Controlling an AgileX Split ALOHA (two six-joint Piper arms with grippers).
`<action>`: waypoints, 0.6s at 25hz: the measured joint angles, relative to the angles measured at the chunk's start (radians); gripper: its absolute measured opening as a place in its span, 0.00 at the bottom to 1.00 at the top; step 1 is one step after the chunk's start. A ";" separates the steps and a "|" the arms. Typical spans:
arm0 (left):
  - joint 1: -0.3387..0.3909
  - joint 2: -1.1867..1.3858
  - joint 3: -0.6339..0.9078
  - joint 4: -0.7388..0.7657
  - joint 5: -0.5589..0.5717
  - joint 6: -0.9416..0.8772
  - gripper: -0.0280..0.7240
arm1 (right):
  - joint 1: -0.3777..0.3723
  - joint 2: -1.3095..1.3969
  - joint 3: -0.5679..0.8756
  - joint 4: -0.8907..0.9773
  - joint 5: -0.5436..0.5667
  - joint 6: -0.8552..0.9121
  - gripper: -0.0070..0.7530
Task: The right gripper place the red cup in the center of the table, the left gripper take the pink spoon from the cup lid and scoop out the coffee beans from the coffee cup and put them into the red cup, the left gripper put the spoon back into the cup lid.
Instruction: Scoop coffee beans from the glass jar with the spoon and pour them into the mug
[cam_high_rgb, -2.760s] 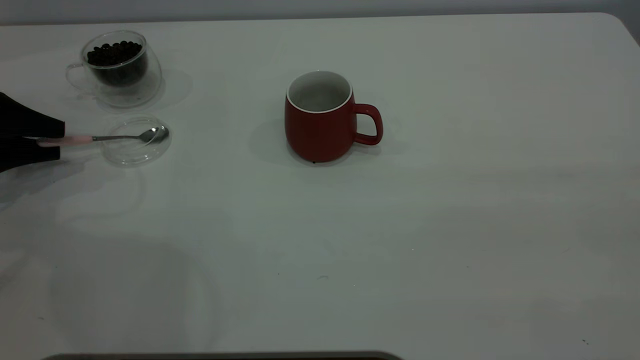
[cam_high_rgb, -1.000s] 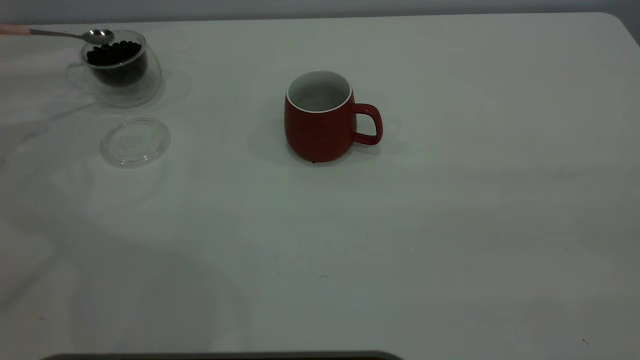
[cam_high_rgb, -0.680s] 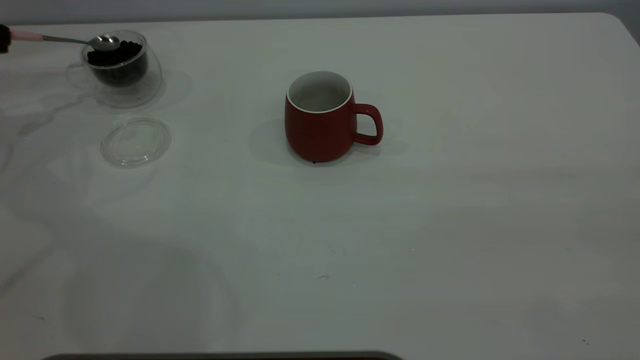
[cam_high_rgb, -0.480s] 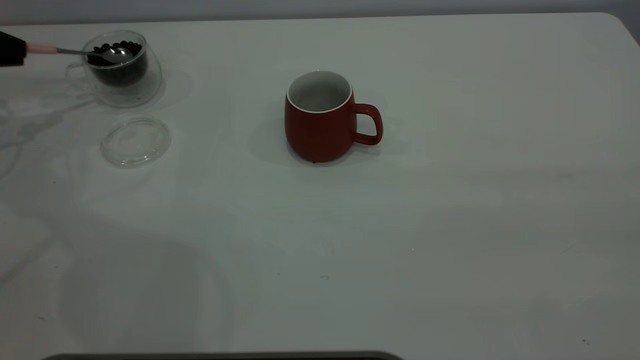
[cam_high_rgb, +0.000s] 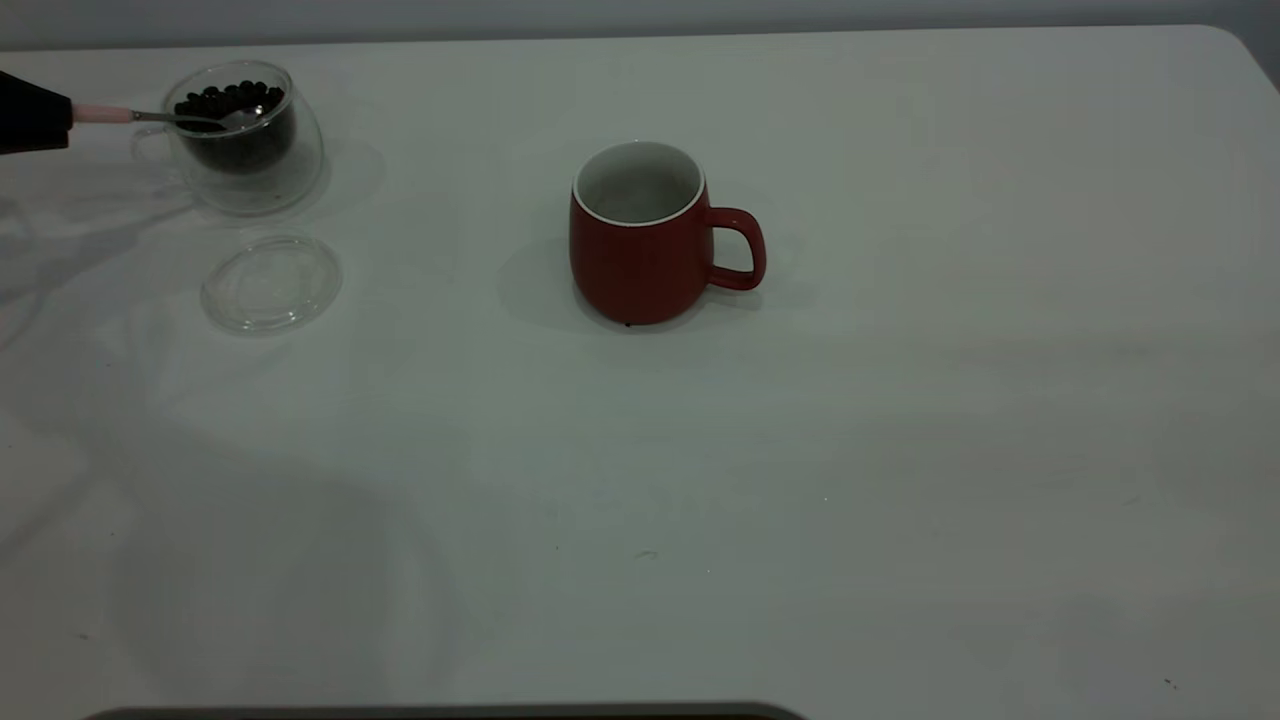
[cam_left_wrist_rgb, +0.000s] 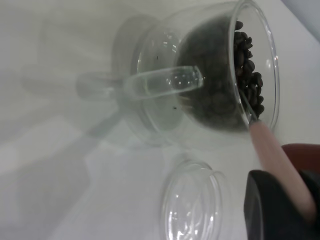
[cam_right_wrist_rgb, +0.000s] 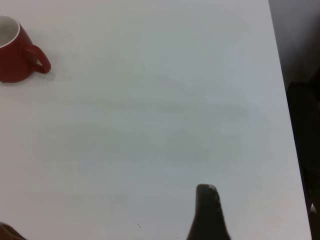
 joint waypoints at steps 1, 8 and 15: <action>0.000 0.000 0.000 0.000 0.001 -0.013 0.21 | 0.000 0.000 0.000 0.000 0.000 0.000 0.79; 0.005 0.000 0.000 -0.006 0.015 -0.059 0.21 | 0.000 0.000 0.000 0.000 0.000 0.000 0.79; 0.049 0.028 -0.003 -0.072 0.087 -0.064 0.21 | 0.000 -0.001 0.000 0.000 0.000 0.000 0.79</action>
